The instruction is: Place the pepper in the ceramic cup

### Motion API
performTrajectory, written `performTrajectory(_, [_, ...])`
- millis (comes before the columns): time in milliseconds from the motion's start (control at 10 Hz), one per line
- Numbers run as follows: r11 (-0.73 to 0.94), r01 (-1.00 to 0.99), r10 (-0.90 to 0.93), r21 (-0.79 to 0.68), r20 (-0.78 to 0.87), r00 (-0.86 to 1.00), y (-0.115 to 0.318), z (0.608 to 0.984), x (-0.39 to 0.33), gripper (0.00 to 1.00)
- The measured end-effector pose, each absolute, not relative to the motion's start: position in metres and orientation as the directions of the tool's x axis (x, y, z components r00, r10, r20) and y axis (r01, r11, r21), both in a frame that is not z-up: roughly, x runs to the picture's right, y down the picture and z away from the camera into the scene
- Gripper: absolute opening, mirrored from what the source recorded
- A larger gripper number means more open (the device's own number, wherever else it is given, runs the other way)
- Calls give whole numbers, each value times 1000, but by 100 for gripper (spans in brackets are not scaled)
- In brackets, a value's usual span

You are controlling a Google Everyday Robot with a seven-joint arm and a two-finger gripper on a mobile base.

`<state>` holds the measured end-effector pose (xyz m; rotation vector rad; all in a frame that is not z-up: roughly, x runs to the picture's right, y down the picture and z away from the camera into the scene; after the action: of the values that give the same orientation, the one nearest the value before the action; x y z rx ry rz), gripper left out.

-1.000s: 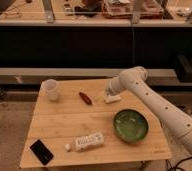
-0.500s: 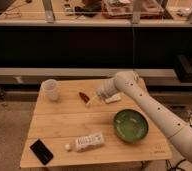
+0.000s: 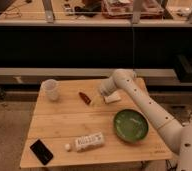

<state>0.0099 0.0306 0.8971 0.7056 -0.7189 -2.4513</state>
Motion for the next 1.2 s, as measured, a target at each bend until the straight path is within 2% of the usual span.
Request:
performTrajectory(500, [-675, 369, -659, 639, -298, -690, 34, 927, -10, 80])
performTrajectory(1200, [-678, 387, -654, 625, -273, -705, 48, 957, -19, 80])
